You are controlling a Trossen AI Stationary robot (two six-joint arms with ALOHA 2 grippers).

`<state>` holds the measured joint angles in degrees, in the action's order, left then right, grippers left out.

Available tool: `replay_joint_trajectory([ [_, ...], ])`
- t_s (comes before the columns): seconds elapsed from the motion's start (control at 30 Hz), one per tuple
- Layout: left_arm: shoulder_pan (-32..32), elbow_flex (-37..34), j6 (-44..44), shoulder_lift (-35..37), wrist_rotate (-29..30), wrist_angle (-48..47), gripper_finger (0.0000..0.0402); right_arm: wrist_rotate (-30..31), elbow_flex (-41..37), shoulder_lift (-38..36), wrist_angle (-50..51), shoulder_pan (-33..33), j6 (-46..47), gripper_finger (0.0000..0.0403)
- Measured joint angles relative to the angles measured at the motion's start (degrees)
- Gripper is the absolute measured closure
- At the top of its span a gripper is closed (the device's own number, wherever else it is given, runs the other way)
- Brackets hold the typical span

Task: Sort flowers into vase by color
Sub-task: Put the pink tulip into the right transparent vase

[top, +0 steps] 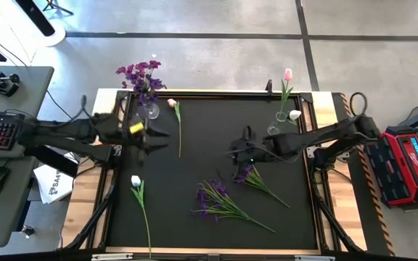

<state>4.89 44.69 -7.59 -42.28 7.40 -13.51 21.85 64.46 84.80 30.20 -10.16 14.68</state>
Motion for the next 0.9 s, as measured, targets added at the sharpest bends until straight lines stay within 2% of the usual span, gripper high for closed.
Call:
replay_joint_trajectory([
  [0.2,8.14,-0.07,2.75,-7.38,9.82,1.23,0.0259,-1.06,-1.04,-5.02,19.57,-5.90,20.61,0.0247],
  [0.27,9.60,-0.09,2.74,-9.95,12.08,0.97,0.0259,-1.52,-2.92,-6.09,22.34,-8.41,27.19,0.0237],
  [0.37,10.85,-0.08,1.09,-13.59,12.84,1.14,0.0259,-5.63,-6.03,-7.36,24.18,-12.18,35.64,0.0203],
  [0.5,12.49,-0.09,-3.15,-17.76,12.81,0.85,0.0259,-14.58,-10.18,-7.42,24.35,-17.13,43.73,0.0141],
  [0.57,13.26,-0.09,-4.05,-19.53,13.02,0.97,0.0259,-16.17,-12.05,-7.39,23.84,-19.31,45.36,0.0116],
  [0.7,14.52,-0.09,-4.25,-22.63,17.88,1.50,0.0259,-12.67,-16.66,-7.33,22.33,-22.74,48.08,0.0095],
  [0.83,15.55,-0.07,-5.04,-25.01,24.39,1.15,0.0259,-8.45,-22.34,-7.33,12.90,-25.08,48.02,0.0097],
  [0.9,15.87,-0.09,-5.84,-26.16,24.73,0.93,0.0259,-6.92,-24.76,-7.33,6.64,-25.77,46.28,0.0102],
])
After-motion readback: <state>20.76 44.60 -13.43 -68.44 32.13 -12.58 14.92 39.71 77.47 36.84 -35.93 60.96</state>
